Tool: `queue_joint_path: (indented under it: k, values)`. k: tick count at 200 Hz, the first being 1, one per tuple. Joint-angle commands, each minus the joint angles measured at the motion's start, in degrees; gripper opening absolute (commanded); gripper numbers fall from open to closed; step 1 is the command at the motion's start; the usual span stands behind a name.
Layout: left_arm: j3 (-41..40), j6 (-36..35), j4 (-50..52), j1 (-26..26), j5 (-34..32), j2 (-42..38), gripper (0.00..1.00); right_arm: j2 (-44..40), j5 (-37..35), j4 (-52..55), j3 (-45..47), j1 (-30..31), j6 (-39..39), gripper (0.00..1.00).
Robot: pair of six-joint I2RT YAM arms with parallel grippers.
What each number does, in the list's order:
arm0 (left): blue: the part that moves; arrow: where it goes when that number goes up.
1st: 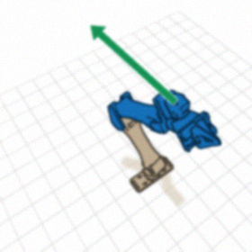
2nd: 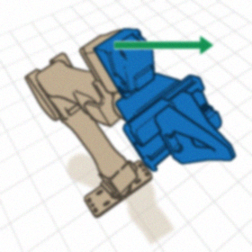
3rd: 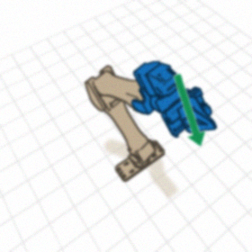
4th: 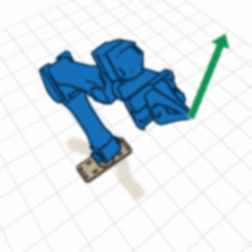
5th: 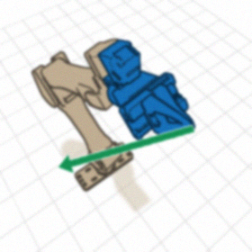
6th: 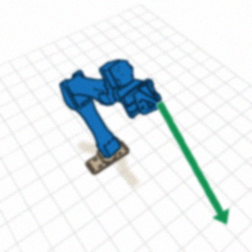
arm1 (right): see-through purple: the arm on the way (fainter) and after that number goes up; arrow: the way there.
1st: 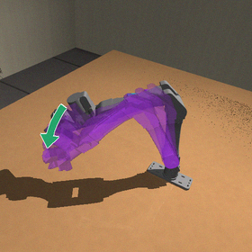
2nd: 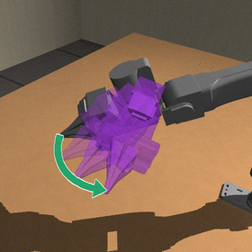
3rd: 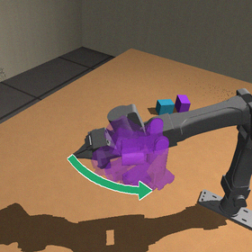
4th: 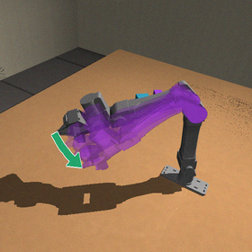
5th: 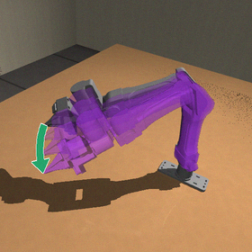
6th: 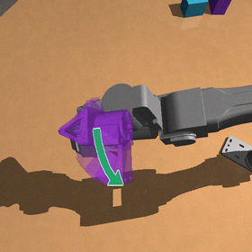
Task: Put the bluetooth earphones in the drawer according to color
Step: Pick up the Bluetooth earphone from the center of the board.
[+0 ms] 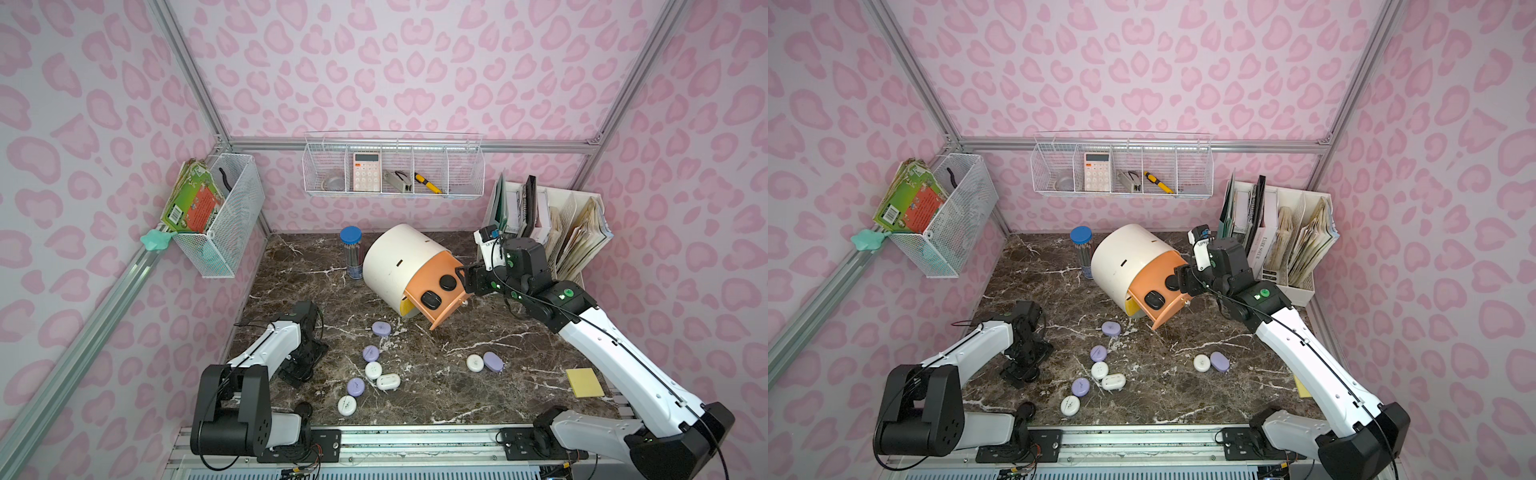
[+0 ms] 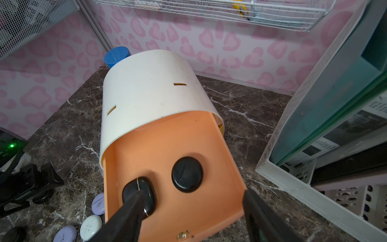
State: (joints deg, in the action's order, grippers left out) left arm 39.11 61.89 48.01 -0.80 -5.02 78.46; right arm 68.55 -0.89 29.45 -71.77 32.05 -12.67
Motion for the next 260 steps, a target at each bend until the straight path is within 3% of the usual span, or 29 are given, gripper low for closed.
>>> queue_joint_path:
  k: [1, 64, 126, 186, 260]
  values:
    - [-1.51, 1.13, -0.98, 0.06, 3.86, -0.47, 0.88, -1.19, 0.88, 0.47, 0.82, -0.56, -0.32, 0.76]
    - [-1.3, -1.64, -4.56, 0.04, 3.42, 0.53, 0.69, -3.81, 2.48, -0.09, 3.52, -1.16, -1.12, 0.76]
    - [-0.73, -5.06, -7.65, 0.06, 2.82, 1.83, 0.71, -5.1, 2.82, 0.05, 4.63, -1.29, -1.49, 0.76]
    - [0.09, -6.08, -6.34, 0.42, -0.59, 1.17, 0.8, -5.58, 3.43, 0.03, 5.0, -1.28, -1.66, 0.76]
    - [0.19, -6.78, -8.69, 0.4, 0.79, 4.61, 0.64, -6.47, 4.29, 0.16, 5.29, -1.27, -1.88, 0.76]
